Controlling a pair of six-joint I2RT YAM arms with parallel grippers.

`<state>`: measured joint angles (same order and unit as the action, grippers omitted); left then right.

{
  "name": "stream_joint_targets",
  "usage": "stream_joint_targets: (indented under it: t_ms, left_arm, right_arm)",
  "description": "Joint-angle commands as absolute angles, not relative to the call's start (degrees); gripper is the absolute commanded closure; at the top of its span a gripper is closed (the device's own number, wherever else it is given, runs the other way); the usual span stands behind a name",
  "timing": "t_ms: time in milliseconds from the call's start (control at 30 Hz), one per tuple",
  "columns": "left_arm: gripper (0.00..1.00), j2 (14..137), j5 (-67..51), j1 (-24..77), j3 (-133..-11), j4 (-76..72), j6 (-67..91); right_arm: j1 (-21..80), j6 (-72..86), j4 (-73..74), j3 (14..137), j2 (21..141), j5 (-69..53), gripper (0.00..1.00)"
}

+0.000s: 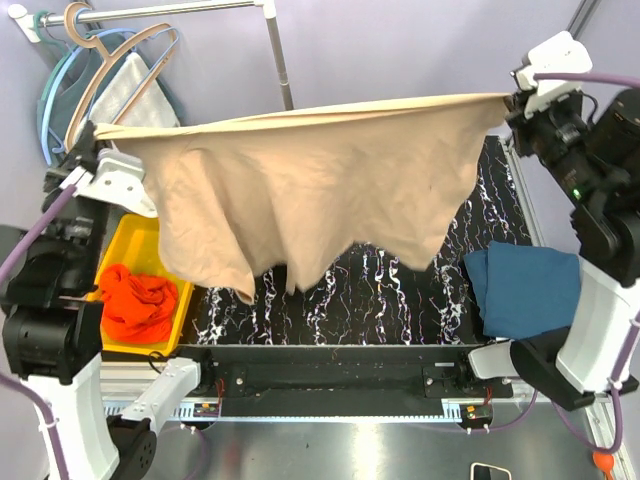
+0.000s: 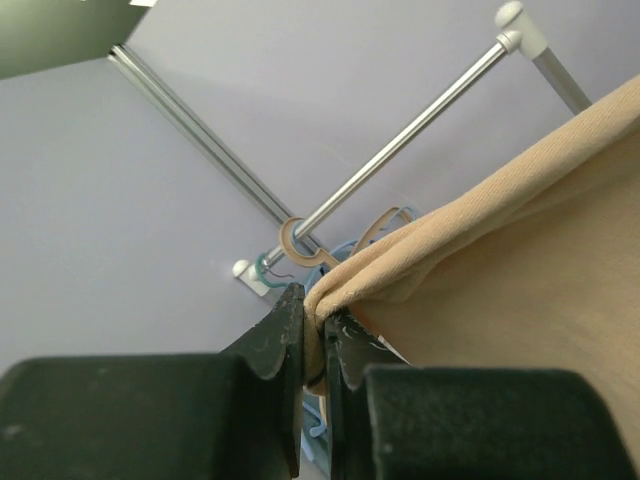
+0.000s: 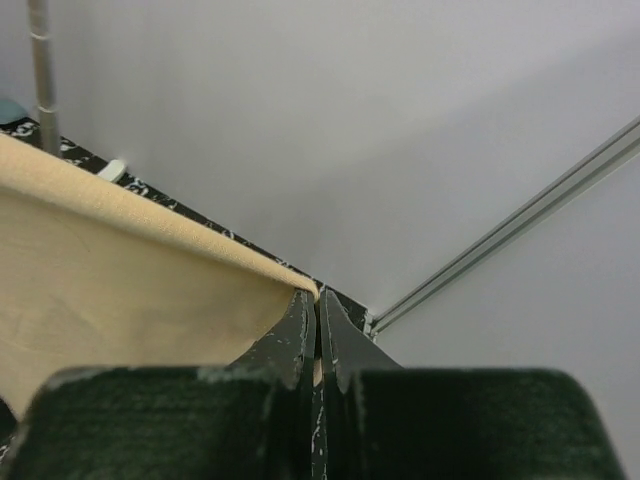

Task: Fold and stack the t-shirts
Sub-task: Flatten the tshirt out

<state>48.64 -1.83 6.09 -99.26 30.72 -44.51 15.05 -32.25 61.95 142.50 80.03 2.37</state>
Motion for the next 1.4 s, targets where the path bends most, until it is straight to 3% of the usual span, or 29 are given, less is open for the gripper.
stream_joint_targets:
  t_ms: [0, 233, 433, 600, 800, 900, 1033, 1133, 1267, 1367]
  left_arm:
    - [1.0, 49.8, 11.3, 3.3, -102.8, 26.9, -46.8]
    - [1.0, 62.1, 13.4, 3.3, -108.0, 21.5, -43.5]
    - [1.0, 75.7, 12.7, 3.3, -124.6, 22.2, -38.8]
    - [1.0, 84.4, 12.3, 3.7, -134.5, 21.5, -35.9]
    - [1.0, 84.6, 14.5, 4.0, -135.0, 10.6, -38.1]
    - [1.0, 79.9, 13.6, 4.0, -127.2, 7.4, -39.2]
    - [1.0, 69.5, 12.1, 4.3, -104.5, 3.6, -39.4]
    - [1.0, 61.0, 9.9, 5.5, -88.2, 5.2, -39.1]
    - [1.0, 49.2, 9.6, 11.8, -66.3, 9.7, -46.1]
    - [1.0, 42.0, 10.5, 16.4, -54.4, 18.1, -51.1]
  right_arm:
    - [11.2, -32.8, 62.5, 138.5, 77.3, 16.2, 1.0]
    - [11.2, -32.5, 58.6, 146.1, 87.1, 16.8, 1.0]
    - [11.9, -33.5, 54.7, 158.7, 99.6, 16.7, 1.0]
    - [14.6, -36.7, 39.1, 157.3, 102.3, 17.8, 1.0]
    - [19.6, -44.8, 23.9, 157.7, 103.4, 21.2, 1.0]
    - [20.3, -45.4, 23.9, 154.9, 102.2, 22.2, 1.0]
    - [20.6, -41.8, 23.7, 139.0, 92.7, 21.9, 1.0]
    - [20.8, -39.5, 32.0, 131.0, 87.1, 21.3, 1.0]
    - [23.6, -41.6, 31.1, 103.0, 74.7, 20.1, 1.0]
    - [24.4, -41.7, 34.4, 89.3, 66.2, 20.6, 1.0]
